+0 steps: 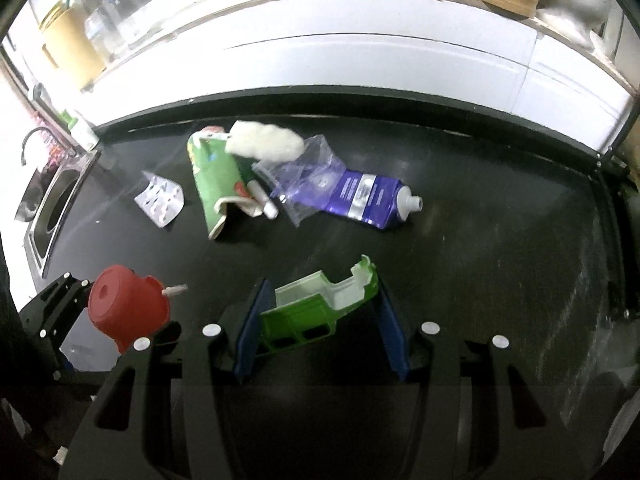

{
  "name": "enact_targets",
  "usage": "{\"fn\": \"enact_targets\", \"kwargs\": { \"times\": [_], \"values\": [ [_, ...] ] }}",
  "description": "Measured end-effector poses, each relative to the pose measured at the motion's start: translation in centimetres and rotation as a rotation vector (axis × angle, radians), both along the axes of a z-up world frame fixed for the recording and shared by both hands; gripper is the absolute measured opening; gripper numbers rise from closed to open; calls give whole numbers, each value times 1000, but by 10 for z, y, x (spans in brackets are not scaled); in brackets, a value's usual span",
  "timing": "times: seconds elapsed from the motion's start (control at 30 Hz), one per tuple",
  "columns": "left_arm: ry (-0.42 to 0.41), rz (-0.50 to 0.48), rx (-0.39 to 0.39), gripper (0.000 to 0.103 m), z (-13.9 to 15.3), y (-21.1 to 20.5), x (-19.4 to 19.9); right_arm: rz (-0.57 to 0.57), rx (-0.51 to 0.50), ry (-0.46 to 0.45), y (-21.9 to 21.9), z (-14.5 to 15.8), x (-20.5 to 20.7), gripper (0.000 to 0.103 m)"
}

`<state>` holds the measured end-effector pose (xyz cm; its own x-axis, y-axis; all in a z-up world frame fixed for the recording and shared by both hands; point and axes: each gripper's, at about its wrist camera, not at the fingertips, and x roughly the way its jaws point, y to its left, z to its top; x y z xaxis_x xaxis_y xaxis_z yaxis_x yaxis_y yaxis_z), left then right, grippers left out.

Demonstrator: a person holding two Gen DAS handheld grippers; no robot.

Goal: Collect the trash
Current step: 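Grasp the red cup with left tool while right tool grasps the green plastic piece, then carry cup and green piece to the black bin and open both tools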

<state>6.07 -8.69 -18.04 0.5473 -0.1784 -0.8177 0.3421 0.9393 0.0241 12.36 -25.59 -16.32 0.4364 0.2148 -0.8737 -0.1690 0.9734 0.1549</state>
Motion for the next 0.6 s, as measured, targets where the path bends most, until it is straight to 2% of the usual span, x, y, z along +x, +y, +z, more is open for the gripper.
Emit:
{"fn": "enact_targets", "kwargs": {
  "times": [0.37, 0.6],
  "values": [
    [-31, 47, -8, 66, 18, 19, -27, 32, -7, -32, 16, 15, -28, 52],
    [-57, 146, -16, 66, 38, 61, -50, 128, -8, -66, 60, 33, -39, 52]
  ]
}}
